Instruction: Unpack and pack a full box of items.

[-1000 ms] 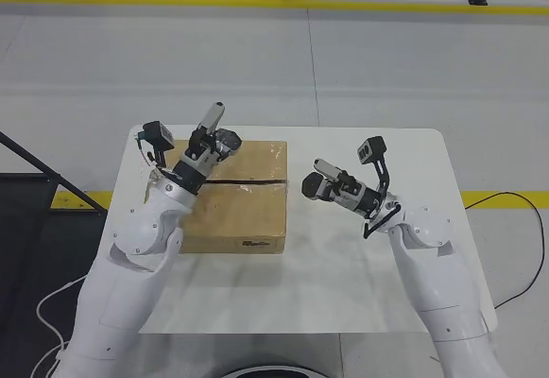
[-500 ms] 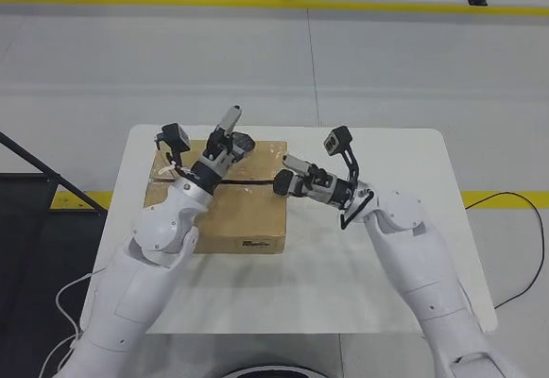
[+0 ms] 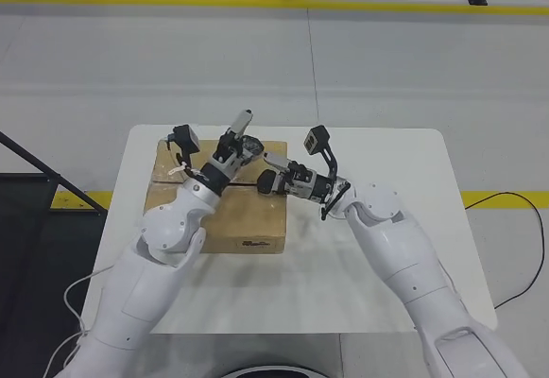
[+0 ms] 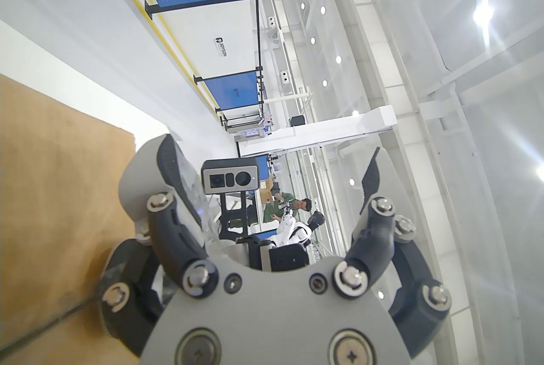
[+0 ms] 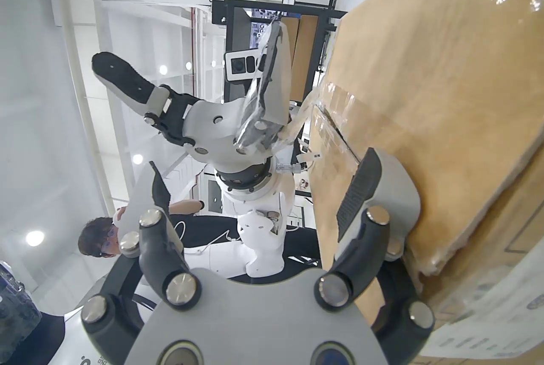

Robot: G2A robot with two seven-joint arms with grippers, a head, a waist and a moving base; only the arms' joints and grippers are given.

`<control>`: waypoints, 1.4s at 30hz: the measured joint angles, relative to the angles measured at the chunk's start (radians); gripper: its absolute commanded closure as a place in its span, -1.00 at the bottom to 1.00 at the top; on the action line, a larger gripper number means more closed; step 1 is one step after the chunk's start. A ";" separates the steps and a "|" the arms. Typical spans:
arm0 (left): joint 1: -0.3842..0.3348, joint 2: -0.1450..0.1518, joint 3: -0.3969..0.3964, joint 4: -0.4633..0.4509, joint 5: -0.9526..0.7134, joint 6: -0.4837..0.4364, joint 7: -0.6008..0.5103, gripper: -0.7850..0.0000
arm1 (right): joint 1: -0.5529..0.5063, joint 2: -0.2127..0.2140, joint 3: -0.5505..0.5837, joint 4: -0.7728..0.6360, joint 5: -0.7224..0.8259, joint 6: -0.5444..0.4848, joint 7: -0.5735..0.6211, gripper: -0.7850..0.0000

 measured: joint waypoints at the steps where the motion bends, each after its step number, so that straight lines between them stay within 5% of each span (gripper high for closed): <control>1: -0.002 -0.001 0.002 -0.001 0.001 0.001 0.000 -1.00 | 0.002 -0.001 -0.001 0.004 0.001 -0.001 0.001 -1.00; 22: -0.030 -0.022 0.032 0.019 0.023 0.005 0.005 -1.00 | -0.014 0.003 0.026 0.016 -0.003 0.005 0.027 -1.00; 42: 0.066 -0.004 -0.114 -0.151 0.038 0.009 -0.046 -1.00 | -0.064 0.059 0.126 -0.124 -0.163 0.151 0.029 -1.00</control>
